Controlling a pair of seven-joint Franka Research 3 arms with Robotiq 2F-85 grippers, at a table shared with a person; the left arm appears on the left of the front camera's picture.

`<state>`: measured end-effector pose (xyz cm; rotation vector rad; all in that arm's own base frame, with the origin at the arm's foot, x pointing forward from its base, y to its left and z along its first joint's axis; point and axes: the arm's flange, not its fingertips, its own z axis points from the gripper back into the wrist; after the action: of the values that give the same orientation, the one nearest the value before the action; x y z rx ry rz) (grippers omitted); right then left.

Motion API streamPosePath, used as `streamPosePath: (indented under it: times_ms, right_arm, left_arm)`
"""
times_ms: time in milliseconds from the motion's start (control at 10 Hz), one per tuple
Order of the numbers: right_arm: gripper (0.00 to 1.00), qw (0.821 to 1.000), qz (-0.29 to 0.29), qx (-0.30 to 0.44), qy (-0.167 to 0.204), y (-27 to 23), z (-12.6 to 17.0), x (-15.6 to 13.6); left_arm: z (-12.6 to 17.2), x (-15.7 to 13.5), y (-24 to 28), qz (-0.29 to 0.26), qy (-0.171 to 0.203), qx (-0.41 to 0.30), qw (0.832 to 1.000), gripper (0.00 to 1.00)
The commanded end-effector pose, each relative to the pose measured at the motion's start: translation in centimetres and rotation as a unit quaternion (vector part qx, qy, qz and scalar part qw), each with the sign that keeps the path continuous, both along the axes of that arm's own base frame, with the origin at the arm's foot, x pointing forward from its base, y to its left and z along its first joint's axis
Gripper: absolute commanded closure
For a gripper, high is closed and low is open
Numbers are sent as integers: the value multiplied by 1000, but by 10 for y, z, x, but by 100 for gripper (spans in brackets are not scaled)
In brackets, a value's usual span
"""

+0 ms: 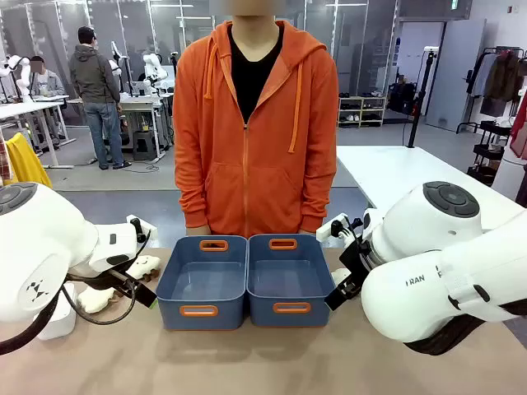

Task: Sort the digital clocks into the basket.
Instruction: Pick up the Digital clock from the table and place it into the empty Plastic storage basket.

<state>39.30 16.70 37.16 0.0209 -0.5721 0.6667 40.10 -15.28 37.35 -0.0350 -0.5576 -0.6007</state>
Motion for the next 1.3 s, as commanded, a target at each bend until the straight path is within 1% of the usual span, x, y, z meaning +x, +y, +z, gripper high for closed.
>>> streamPosePath:
  times_ms: [0,900,1000,1100,1200]
  right_arm:
    - [0,1000,-1,1,0,0,0,0]
    - [0,1000,0,0,0,0,0,0]
    - [0,999,-4,32,15,-13,16,13]
    - [0,998,0,59,24,-29,32,22]
    - [0,996,6,79,26,-45,44,28]
  left_arm:
    - [-1,0,1,-1,3,6,1000,0]
    - [0,0,0,0,0,0,1000,0]
    - [15,-2,7,-11,20,-12,1000,0]
    - [29,-7,14,-29,21,-7,999,0]
    - [44,-14,22,-52,41,-14,998,0]
